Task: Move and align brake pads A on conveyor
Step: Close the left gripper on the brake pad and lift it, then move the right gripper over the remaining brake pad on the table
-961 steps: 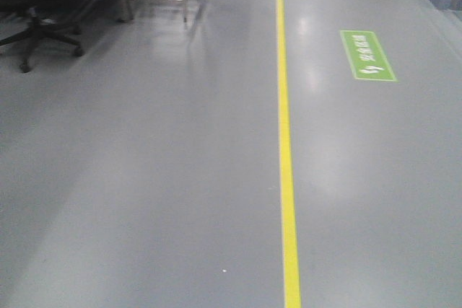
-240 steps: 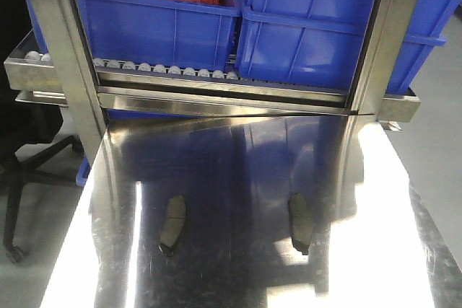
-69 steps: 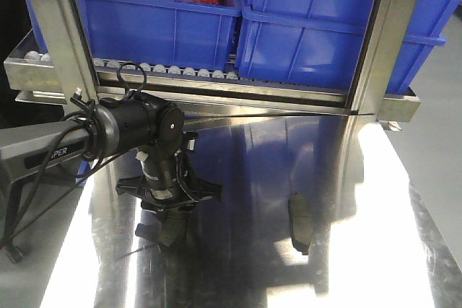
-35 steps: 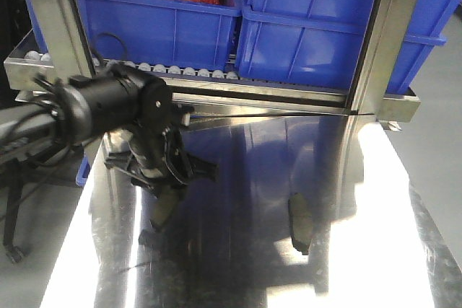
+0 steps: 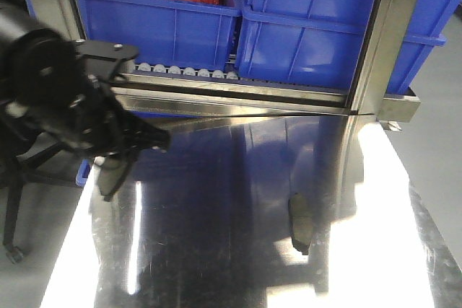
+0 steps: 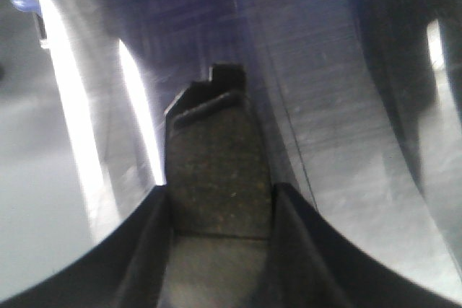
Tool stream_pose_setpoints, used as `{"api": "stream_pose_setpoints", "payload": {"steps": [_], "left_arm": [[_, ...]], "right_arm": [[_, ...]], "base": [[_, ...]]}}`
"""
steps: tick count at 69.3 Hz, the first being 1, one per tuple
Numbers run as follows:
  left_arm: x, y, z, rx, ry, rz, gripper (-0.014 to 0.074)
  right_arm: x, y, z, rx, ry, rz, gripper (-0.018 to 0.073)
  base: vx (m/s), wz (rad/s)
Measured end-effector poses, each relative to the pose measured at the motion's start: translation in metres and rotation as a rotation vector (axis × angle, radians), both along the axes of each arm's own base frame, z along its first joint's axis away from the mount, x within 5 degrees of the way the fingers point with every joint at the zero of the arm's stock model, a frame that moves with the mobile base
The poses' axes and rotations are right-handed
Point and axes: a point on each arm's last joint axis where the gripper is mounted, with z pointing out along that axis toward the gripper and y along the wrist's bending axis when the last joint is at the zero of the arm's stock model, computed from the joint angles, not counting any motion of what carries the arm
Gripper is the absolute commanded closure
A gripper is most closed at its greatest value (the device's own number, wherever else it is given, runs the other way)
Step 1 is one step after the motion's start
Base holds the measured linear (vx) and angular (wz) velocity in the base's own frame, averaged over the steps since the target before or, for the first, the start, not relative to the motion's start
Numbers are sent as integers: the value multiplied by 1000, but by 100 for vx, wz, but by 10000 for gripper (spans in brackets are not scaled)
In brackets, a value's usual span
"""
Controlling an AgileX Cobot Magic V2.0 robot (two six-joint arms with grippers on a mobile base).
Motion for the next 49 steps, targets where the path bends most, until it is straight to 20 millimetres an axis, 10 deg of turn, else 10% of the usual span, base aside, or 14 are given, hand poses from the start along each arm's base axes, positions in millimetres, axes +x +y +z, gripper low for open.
{"api": "stream_pose_setpoints", "payload": {"steps": [49], "left_arm": [[-160,128,13,-67,-320,278,603]], "right_arm": [[0,0,0,0,0,0,1]], "base": [[0,0]]}}
